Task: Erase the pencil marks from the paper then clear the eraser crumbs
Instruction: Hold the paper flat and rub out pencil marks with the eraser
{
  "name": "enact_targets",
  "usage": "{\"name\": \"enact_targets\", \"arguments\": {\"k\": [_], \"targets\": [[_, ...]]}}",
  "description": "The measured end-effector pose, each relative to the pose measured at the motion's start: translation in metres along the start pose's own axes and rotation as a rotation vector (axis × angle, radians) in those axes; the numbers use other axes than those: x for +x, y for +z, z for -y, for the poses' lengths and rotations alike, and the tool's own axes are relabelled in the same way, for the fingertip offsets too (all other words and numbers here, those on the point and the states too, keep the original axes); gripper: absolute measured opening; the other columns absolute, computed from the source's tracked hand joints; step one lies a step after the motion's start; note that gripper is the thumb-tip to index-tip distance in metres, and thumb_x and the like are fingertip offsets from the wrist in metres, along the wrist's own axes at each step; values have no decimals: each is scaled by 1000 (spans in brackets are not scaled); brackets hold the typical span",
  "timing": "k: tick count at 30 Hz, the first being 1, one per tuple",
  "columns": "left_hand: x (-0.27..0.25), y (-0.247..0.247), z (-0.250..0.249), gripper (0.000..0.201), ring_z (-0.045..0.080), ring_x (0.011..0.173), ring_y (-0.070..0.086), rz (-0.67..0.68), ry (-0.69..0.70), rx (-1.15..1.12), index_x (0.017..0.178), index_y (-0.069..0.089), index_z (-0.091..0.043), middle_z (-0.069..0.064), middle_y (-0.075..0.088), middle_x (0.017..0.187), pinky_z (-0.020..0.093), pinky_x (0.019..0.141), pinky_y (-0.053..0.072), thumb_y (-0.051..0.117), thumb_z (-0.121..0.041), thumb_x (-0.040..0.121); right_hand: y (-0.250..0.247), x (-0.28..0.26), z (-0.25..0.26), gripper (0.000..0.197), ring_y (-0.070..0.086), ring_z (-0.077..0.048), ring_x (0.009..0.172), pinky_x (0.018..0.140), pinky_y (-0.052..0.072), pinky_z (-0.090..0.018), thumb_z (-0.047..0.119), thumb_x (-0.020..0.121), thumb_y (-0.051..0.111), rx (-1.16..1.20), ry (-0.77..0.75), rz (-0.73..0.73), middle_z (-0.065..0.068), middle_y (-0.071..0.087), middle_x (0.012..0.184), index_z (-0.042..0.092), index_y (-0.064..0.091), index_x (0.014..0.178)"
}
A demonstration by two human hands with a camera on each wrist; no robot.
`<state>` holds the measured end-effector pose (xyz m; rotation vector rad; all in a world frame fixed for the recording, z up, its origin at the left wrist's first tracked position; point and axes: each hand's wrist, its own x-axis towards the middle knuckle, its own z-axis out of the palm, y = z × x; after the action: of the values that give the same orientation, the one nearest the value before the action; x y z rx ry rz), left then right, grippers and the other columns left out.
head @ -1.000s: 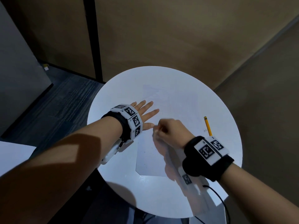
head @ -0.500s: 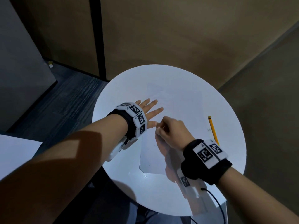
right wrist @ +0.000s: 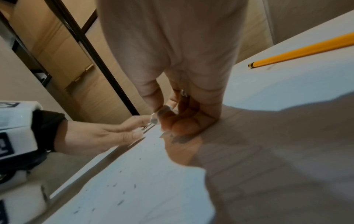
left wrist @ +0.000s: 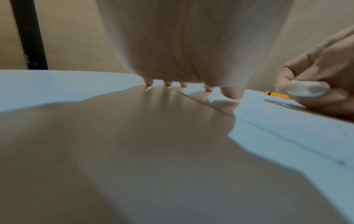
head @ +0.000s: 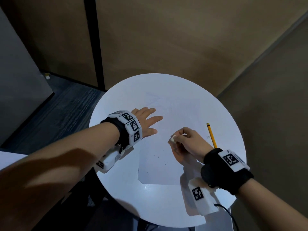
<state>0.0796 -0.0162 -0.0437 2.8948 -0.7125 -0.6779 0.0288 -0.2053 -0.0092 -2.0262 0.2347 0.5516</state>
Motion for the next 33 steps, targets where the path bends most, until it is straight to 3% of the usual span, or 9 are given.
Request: {"name": "enact_targets", "arguments": {"k": [4, 10, 15, 18, 20, 23, 26, 30, 33], "targets": [[7, -24, 2, 52, 22, 143, 14, -54, -8, -5, 149, 21, -25, 0, 8, 158, 37, 112, 22, 37, -34, 101, -7, -2, -5, 6, 55, -11, 51, 62, 44, -24, 8, 89, 55, -41, 6, 21, 0, 60, 59, 7, 54, 83], [19, -12, 9, 79, 24, 146, -11, 92, -30, 65, 151, -11, -24, 0, -19, 157, 47, 115, 1, 30, -60, 94, -13, -7, -10, 13, 55, -16, 59, 63, 44, -25, 11, 90, 52, -194, -23, 106, -7, 60, 70, 10, 51, 78], [17, 8, 9, 103, 24, 145, -16, 49, -14, 61, 148, -19, -27, -1, -25, 156, 48, 115, -6, -9, -88, 65, -14, -3, -13, 11, 56, -12, 57, 62, 45, -26, 13, 88, 55, -335, -74, 110, 0, 62, 68, 15, 53, 77], [18, 11, 11, 133, 24, 145, -17, 52, -6, 58, 147, -21, -30, -3, -26, 155, 48, 114, -7, -32, -90, 30, -6, 1, -7, 10, 56, -11, 63, 65, 45, -25, 17, 87, 57, -385, -148, 73, 2, 63, 75, 19, 54, 78], [19, 12, 11, 113, 24, 144, -18, 34, 5, 62, 147, -21, -30, -3, -26, 155, 47, 114, -9, -16, -92, 52, 2, 5, 0, 8, 55, -9, 70, 67, 45, -23, 20, 87, 59, -420, -209, 58, 4, 63, 82, 19, 55, 80], [18, 12, 10, 87, 24, 144, -18, 9, -2, 90, 147, -20, -29, -1, -27, 155, 47, 114, -9, 23, -73, 85, 16, 11, 9, 7, 54, -10, 76, 64, 40, -15, 21, 87, 59, -450, -300, 22, 3, 64, 86, 17, 55, 83], [17, 11, 9, 86, 24, 144, -19, 13, -6, 106, 147, -20, -29, -2, -27, 155, 46, 114, -9, 25, -70, 87, 26, 9, 8, 11, 50, -7, 67, 57, 36, -9, 17, 89, 55, -515, -389, 1, 3, 60, 78, 16, 51, 79], [19, 10, 11, 87, 24, 144, -20, 33, 2, 95, 146, -22, -30, -4, -29, 154, 47, 114, -10, 24, -73, 85, 26, -3, 7, 32, 43, 0, 58, 58, 35, -5, 15, 91, 51, -658, -447, 150, 17, 46, 65, 29, 38, 66], [19, 11, 10, 87, 25, 144, -20, 25, -5, 105, 147, -21, -29, -3, -28, 154, 47, 114, -10, 23, -72, 86, 23, 5, 15, 33, 45, -2, 61, 57, 35, -4, 14, 90, 52, -638, -446, 114, 14, 51, 68, 29, 39, 64]]}}
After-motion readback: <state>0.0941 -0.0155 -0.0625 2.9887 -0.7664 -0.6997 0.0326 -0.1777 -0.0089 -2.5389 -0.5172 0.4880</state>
